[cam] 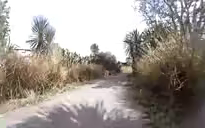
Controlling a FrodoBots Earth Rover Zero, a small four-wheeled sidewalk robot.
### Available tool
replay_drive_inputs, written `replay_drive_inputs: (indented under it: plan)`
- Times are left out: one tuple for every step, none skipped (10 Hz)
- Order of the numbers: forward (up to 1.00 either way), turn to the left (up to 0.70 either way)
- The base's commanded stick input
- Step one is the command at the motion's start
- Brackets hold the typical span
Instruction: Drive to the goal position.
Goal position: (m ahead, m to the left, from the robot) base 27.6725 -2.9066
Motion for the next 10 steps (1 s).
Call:
replay_drive_inputs:
  plan:
    - [1.0,0.0]
    - [1.0,0.0]
    - [1.0,0.0]
    - [1.0,0.0]
    - [1.0,0.0]
    - [1.0,-0.34]
    - [1.0,-0.4]
    - [1.0,-0.17]
    - [1.0,0.0]
    - [1.0,0.0]
